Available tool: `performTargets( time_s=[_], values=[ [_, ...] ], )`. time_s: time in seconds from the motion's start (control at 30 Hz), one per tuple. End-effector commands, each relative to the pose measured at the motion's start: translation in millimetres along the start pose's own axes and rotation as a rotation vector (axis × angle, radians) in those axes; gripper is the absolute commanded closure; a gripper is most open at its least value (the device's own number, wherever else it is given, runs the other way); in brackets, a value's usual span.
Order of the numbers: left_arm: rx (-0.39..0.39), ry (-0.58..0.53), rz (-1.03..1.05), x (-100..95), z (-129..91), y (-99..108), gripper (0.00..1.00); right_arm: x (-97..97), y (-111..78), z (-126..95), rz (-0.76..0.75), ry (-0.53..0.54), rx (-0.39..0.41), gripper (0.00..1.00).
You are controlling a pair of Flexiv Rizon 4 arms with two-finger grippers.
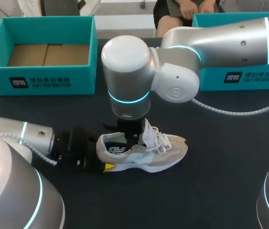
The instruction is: Take the shoe out of the shoebox, open the shoe tongue, remove and reinsert the insole, then place the shoe into the shoebox
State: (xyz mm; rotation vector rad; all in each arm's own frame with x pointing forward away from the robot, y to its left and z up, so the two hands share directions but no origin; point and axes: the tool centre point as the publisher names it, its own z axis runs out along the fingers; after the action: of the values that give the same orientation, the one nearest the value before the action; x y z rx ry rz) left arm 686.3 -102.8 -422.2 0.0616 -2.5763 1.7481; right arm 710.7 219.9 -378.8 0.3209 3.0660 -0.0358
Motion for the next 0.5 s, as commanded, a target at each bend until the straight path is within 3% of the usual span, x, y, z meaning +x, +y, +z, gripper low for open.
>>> performTargets(
  time_s=[0.03, 0.33, 0.37, 0.43, 0.47, 0.5],
  values=[
    [-0.003, -0.001, 0.0, 1.2, 0, 1, 1.0, -2.3, 1.3, 14, -0.01, 0.027, -0.022, 0.58],
    [-0.003, -0.001, 0.0, 1.2, 0, 1, 1.0, 12.4, 9.3, 39, -0.026, 0.106, -0.027, 0.6],
    [-0.003, -0.001, 0.0, 1.2, 0, 1, 1.0, 14.8, 9.8, 40, -0.023, 0.112, -0.027, 0.64],
    [-0.003, -0.001, 0.0, 1.2, 0, 1, 1.0, 19.3, 9.1, 42, -0.013, 0.118, -0.03, 0.8],
    [-0.003, -0.001, 0.0, 1.2, 0, 1, 1.0, 21.8, 9.0, 42, -0.007, 0.121, -0.026, 1.0],
    [-0.003, -0.001, 0.0, 1.2, 0, 1, 1.0, 23.9, 8.1, 41, 0.005, 0.12, -0.024, 1.0]
  ],
)
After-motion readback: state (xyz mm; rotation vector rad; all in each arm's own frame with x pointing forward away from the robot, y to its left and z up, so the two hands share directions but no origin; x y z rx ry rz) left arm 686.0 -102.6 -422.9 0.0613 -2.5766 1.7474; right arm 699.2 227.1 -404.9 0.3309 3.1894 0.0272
